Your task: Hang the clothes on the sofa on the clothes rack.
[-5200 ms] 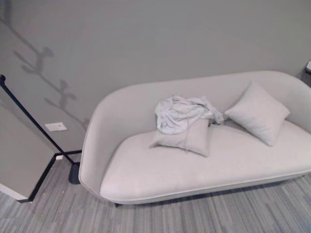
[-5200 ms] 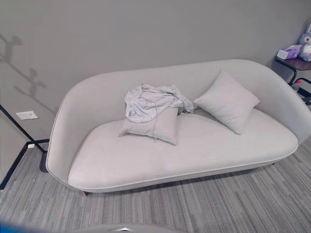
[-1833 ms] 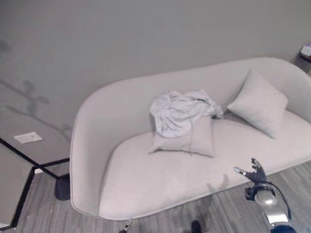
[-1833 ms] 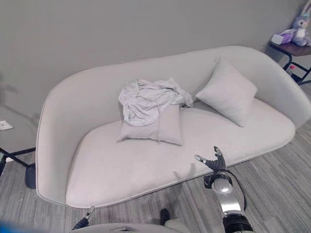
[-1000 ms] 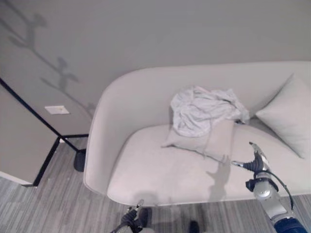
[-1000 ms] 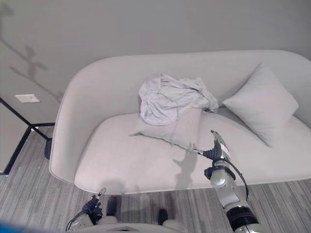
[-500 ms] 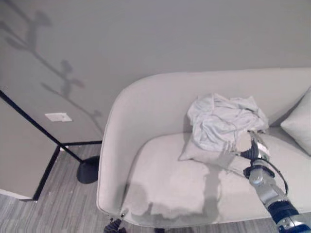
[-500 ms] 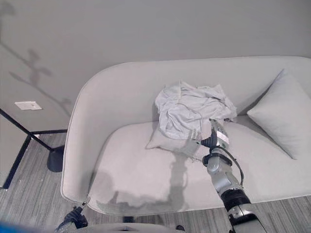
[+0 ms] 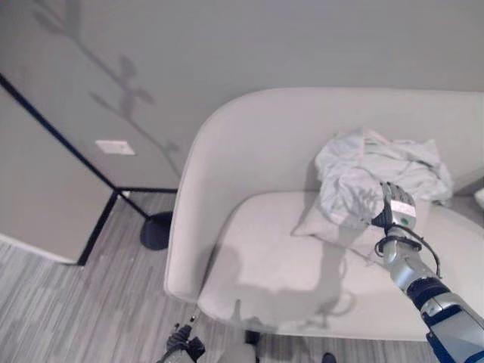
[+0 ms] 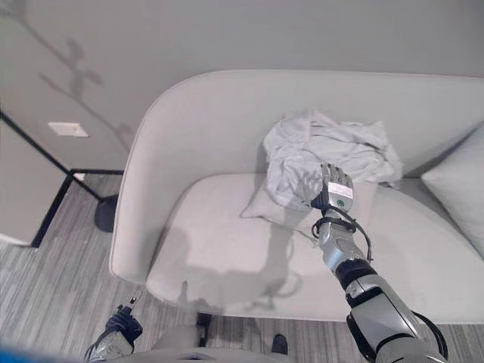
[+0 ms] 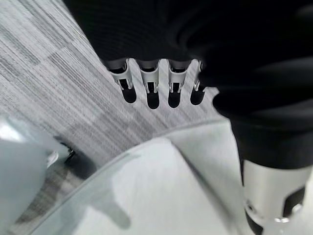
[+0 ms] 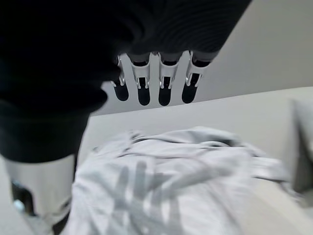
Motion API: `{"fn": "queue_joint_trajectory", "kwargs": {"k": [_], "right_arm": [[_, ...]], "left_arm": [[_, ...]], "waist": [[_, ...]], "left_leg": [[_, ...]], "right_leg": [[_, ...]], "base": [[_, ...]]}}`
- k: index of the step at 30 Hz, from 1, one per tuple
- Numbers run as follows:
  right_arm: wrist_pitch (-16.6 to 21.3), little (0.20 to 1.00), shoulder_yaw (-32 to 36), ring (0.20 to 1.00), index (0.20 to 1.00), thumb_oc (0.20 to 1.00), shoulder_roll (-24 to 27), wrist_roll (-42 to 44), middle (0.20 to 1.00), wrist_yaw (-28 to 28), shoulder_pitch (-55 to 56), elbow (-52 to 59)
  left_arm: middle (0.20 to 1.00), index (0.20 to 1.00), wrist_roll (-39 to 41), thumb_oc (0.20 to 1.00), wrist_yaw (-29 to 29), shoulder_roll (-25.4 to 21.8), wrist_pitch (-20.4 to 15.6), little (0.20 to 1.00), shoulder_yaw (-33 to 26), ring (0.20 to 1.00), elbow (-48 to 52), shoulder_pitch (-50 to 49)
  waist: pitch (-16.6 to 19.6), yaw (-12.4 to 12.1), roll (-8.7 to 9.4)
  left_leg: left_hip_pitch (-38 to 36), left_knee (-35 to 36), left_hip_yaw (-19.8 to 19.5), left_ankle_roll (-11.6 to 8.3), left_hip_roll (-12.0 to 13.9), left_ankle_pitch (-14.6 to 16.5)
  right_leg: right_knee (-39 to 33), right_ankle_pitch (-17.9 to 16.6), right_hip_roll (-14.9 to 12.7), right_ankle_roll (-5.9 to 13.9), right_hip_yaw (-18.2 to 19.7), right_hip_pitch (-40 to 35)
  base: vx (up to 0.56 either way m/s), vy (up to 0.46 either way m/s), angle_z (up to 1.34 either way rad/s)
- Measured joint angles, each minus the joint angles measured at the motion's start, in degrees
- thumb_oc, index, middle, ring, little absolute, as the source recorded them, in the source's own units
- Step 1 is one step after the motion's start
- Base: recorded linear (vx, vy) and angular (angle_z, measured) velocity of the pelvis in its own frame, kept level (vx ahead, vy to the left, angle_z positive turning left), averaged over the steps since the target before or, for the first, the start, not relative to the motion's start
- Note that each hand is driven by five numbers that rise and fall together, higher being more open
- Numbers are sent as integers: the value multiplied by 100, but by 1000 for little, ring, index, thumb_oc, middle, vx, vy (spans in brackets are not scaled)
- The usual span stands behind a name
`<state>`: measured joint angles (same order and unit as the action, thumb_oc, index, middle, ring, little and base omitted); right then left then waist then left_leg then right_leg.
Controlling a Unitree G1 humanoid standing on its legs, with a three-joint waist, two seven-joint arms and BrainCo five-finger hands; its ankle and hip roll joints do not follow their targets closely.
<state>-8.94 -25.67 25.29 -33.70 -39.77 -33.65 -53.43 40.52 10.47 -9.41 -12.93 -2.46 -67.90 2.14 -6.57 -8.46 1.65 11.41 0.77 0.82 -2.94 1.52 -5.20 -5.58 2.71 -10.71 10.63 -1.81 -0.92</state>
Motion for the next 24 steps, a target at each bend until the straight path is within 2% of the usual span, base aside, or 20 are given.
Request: {"fn": "queue_joint_trajectory", "kwargs": {"k": [1, 5, 10, 14, 20, 24], "right_arm": [[-54, 1000, -51, 1000, 1000, 1000, -183, 10, 1000, -137, -377, -407], [-164, 1000, -223, 1000, 1000, 1000, -210, 68, 1000, -320, -915, -933], [-372, 1000, -423, 1000, 1000, 1000, -175, 121, 1000, -516, -1525, -1495], [-565, 1000, -500, 1000, 1000, 1000, -29, 203, 1000, -616, -1847, -1917], [-738, 1000, -611, 1000, 1000, 1000, 599, 276, 1000, -749, -2245, -2203], [-798, 1000, -639, 1000, 1000, 1000, 788, 307, 1000, -745, -2352, -2387]], "left_arm": [[1000, 1000, 153, 1000, 57, -8, -44, 1000, 25, 1000, -2, 107], [1000, 1000, 216, 1000, 82, -37, -73, 1000, 219, 1000, 14, 322], [1000, 1000, 219, 1000, 96, -146, -94, 1000, 463, 1000, 15, 560], [1000, 1000, 277, 1000, 103, -231, -109, 1000, 504, 1000, 15, 707], [1000, 1000, 438, 1000, 104, -229, -108, 1000, 600, 1000, 78, 775], [1000, 1000, 439, 1000, 103, -225, -107, 1000, 676, 1000, 198, 760]], "waist": [[-84, -51, -3], [-264, -274, 5], [-296, -289, 47], [-361, -314, 88], [-438, -354, 67], [-475, -456, 68]], "left_leg": [[190, -70, -13, -8, 2, 6], [486, -140, 10, 7, -75, 10], [972, -290, 9, 42, -167, 18], [1073, -313, -3, 74, -229, 34], [1359, -467, -56, 84, -280, 48], [1412, -484, -88, 83, -292, 55]], "right_leg": [[4, -36, 6, -29, -5, 157], [120, -57, -85, -7, 56, 498], [258, -50, -179, 34, 61, 950], [256, -46, -238, 66, 41, 1029], [241, -54, -277, 99, -37, 1185], [223, -53, -284, 102, -69, 1208]], "base": [[-30, 63, 3], [-21, 78, -2], [-9, 65, 2], [1, 37, 2], [15, 35, 6], [15, 17, 3]]}}
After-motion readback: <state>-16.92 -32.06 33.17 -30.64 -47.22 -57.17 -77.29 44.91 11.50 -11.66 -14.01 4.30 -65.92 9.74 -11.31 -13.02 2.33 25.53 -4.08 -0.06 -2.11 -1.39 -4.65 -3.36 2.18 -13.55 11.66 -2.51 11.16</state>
